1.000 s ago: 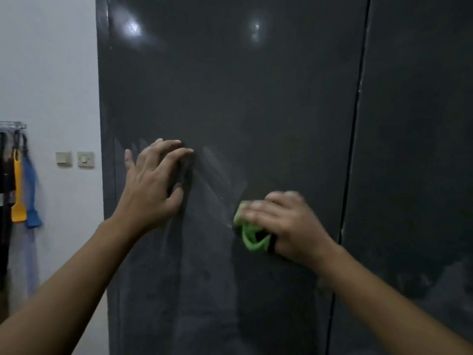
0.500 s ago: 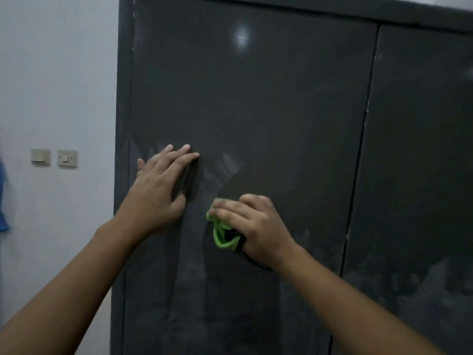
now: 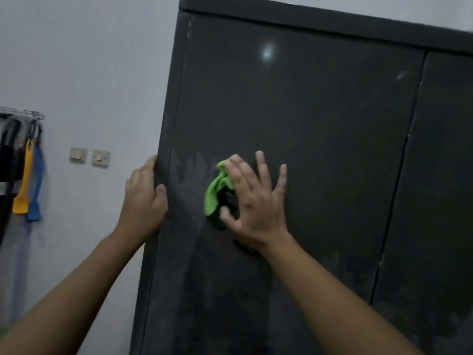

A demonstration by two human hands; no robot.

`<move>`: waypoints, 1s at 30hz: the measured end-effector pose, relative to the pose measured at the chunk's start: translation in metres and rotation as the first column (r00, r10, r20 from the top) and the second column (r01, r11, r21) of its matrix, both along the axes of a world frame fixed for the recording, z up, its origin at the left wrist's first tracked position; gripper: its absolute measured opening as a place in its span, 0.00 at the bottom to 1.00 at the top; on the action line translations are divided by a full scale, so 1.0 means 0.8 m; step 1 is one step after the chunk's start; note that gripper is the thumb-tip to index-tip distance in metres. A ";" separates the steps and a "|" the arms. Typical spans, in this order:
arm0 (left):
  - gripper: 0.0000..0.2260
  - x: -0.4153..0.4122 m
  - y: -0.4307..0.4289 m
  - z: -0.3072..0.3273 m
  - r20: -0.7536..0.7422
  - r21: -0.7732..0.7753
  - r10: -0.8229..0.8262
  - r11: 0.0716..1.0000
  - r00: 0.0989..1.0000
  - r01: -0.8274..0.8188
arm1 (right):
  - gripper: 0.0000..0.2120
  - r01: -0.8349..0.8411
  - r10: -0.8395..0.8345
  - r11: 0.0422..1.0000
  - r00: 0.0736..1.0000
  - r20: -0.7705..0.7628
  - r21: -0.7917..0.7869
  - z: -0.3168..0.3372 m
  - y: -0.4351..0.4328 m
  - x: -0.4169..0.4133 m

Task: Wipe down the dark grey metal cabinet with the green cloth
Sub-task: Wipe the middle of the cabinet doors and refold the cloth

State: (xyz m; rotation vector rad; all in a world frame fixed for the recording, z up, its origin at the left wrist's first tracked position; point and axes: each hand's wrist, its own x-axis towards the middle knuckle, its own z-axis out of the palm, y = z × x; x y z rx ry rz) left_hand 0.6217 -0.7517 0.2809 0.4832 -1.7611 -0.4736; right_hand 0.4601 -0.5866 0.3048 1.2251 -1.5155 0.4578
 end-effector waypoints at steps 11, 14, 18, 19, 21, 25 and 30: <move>0.26 0.031 -0.004 -0.004 -0.051 0.116 -0.183 0.975 0.982 0.188 | 0.22 -0.216 0.192 0.974 0.942 -0.276 -0.061 0.019 -0.027 0.004; 0.26 0.027 -0.006 -0.003 -0.067 0.123 -0.191 0.973 0.979 0.198 | 0.22 -0.230 0.217 0.940 0.973 -0.076 -0.254 0.054 -0.050 0.022; 0.26 0.027 -0.006 -0.001 -0.121 0.137 -0.254 0.953 0.960 0.269 | 0.23 -0.194 0.192 0.976 0.981 -0.035 -0.101 0.072 -0.085 0.063; 0.25 0.028 -0.006 0.000 -0.133 0.150 -0.274 0.944 0.953 0.292 | 0.24 -0.173 0.173 0.985 0.984 -0.033 -0.016 0.071 -0.090 0.072; 0.22 0.031 -0.007 0.001 -0.200 0.224 -0.350 0.893 0.915 0.391 | 0.25 -0.151 0.156 0.982 0.987 -0.031 0.116 0.060 -0.097 0.082; 0.15 0.046 -0.013 -0.005 -0.403 0.452 -0.456 0.654 0.793 0.606 | 0.19 -0.132 0.172 0.968 0.968 -0.181 0.213 0.025 -0.105 0.074; 0.13 0.052 -0.017 -0.008 -0.227 0.422 -0.472 0.741 0.852 0.523 | 0.17 -0.162 0.295 0.923 0.879 -0.373 0.348 0.038 -0.098 0.053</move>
